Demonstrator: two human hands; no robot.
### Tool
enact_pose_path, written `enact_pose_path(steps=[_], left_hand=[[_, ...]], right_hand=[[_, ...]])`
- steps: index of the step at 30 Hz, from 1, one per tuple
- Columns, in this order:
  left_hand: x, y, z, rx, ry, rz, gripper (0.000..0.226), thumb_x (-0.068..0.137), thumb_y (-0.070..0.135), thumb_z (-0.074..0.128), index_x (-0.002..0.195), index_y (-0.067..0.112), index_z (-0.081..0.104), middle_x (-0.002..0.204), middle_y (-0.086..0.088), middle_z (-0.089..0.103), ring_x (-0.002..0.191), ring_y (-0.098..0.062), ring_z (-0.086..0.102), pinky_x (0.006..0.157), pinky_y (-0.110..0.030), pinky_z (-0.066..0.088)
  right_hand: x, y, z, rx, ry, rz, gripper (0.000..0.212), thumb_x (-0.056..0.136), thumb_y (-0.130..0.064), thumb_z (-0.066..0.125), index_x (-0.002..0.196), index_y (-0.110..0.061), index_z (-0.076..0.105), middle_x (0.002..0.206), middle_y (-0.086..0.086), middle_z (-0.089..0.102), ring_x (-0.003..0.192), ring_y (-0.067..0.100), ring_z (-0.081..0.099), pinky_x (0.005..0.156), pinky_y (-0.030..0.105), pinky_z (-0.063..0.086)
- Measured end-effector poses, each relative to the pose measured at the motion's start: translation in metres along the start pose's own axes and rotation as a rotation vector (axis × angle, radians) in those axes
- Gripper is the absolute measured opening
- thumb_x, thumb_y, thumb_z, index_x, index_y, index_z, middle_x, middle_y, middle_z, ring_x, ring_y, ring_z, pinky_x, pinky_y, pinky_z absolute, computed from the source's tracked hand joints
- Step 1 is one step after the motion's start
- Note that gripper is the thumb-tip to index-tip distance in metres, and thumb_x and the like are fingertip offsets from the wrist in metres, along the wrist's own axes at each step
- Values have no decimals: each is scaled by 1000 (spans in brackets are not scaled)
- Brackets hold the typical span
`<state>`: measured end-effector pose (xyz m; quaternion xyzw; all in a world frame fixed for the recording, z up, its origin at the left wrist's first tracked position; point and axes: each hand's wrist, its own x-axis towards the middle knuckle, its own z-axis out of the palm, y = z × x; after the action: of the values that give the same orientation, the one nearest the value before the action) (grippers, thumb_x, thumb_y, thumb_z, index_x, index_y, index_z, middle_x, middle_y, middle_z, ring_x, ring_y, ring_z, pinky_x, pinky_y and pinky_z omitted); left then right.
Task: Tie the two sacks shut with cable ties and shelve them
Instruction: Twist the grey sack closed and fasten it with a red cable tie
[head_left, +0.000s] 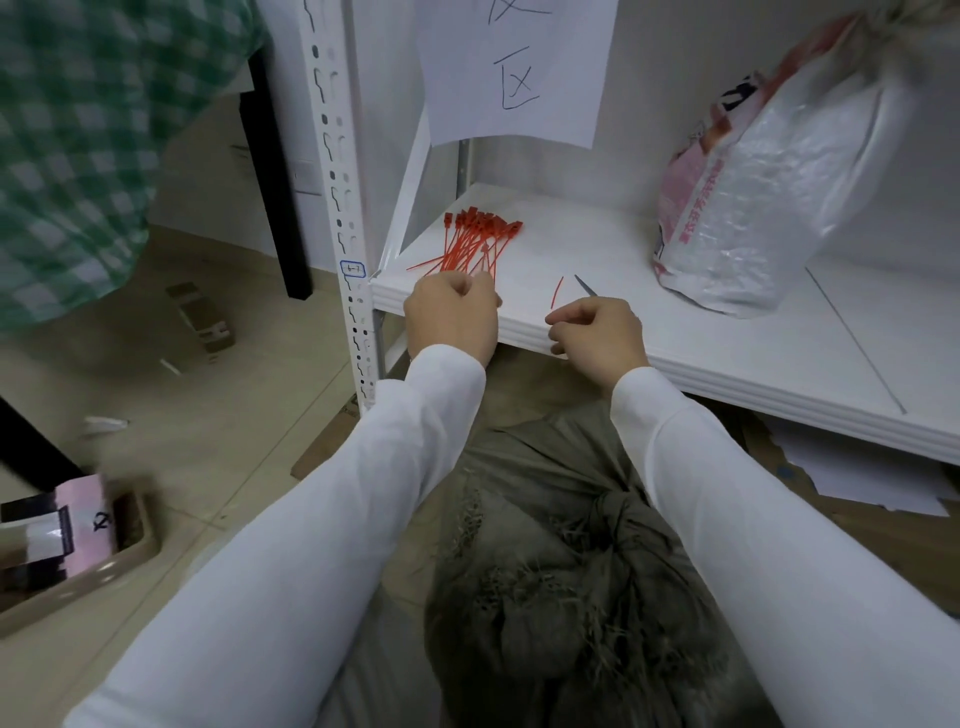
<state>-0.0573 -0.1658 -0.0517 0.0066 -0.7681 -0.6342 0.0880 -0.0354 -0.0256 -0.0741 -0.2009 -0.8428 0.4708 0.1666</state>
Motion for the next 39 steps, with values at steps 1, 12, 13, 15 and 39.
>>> enact_pose_path(steps=[1,12,13,15,39], left_hand=[[-6,1,0,-12,-13,-4,28,85,16,52,61,14,67,66,-3,63,74,-21,60,61,-22,44],[-53,2,9,-85,-479,109,38,91,10,51,55,11,62,48,1,49,51,-13,43,55,-22,37],[-55,4,10,-94,-523,137,40,90,8,51,52,10,60,44,3,46,47,-11,41,52,-20,36],[-61,4,12,-127,-596,169,40,88,5,49,49,8,56,39,4,40,41,-10,36,47,-18,33],[-111,-30,48,402,-522,372,26,93,28,55,70,26,65,64,4,66,52,-9,53,66,-37,54]], right_hand=[[-2,0,-4,5,2,-1,18,82,-6,61,84,-20,72,86,-5,69,91,20,70,93,38,55],[-40,21,-41,-24,122,-133,60,80,1,62,134,-24,48,119,2,54,96,20,61,86,27,51],[-47,26,-47,-68,132,-170,62,81,2,60,135,-26,46,122,2,49,89,17,62,83,19,47],[-61,38,-59,-125,180,-214,62,83,1,59,134,-30,44,122,0,42,75,12,61,79,18,45],[-147,157,-162,-332,212,-216,8,84,-24,73,87,-19,78,77,-4,73,73,12,65,74,31,55]])
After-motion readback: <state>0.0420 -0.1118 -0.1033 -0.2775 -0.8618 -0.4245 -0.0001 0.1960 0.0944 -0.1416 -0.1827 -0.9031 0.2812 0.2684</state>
